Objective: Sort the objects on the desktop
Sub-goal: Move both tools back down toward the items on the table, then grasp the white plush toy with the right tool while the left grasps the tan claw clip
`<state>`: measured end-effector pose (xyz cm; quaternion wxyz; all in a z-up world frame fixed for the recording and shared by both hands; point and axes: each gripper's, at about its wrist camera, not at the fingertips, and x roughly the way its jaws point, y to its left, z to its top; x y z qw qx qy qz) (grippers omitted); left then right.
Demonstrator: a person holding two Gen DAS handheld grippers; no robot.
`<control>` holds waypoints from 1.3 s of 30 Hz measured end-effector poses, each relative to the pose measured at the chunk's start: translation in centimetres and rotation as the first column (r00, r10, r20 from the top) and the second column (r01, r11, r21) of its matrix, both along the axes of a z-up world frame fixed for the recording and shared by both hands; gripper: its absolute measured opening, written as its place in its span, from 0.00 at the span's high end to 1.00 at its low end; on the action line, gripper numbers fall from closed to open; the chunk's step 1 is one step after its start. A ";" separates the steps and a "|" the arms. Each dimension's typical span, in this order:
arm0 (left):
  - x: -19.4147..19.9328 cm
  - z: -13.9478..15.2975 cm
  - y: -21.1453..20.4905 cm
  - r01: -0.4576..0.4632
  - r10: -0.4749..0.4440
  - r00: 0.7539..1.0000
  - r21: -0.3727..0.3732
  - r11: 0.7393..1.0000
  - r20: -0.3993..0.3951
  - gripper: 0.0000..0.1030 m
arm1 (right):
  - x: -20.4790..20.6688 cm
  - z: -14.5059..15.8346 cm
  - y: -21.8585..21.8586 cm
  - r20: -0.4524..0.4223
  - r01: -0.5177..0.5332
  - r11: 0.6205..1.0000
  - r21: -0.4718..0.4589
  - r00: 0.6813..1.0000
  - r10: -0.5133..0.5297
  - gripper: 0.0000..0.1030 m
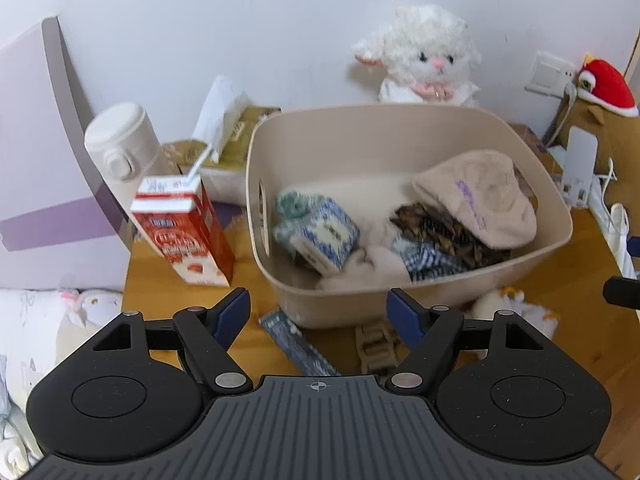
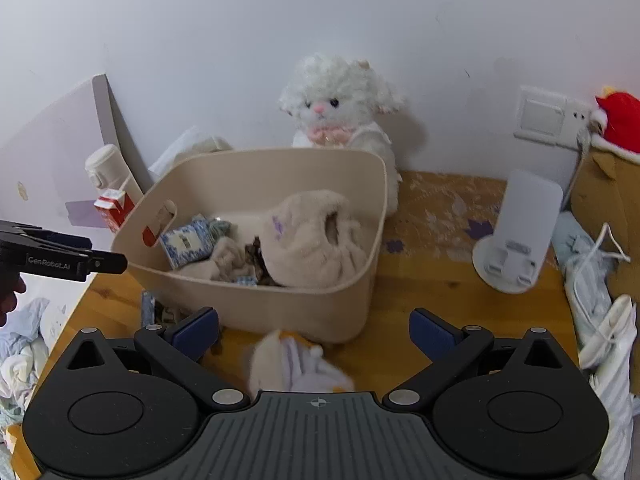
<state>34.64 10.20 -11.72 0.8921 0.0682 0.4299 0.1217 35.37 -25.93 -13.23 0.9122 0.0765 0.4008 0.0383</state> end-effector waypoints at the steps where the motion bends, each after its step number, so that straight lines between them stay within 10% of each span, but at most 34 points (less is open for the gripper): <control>1: -0.1 -0.3 0.0 0.001 -0.001 1.000 -0.005 1.000 -0.011 0.26 | -0.1 -0.2 -0.1 -0.005 0.004 1.000 0.003 1.000 -0.004 0.00; 32: 2.1 -6.6 -2.1 0.045 -0.055 0.980 -0.055 0.997 -0.192 0.27 | 2.5 -6.9 0.7 -0.188 -0.059 0.998 0.025 0.980 0.063 0.00; 39: 2.7 -7.9 -1.8 0.043 -0.062 0.969 -0.085 0.996 -0.239 0.41 | 3.4 -8.2 1.0 -0.219 -0.083 0.996 0.028 0.972 0.087 0.00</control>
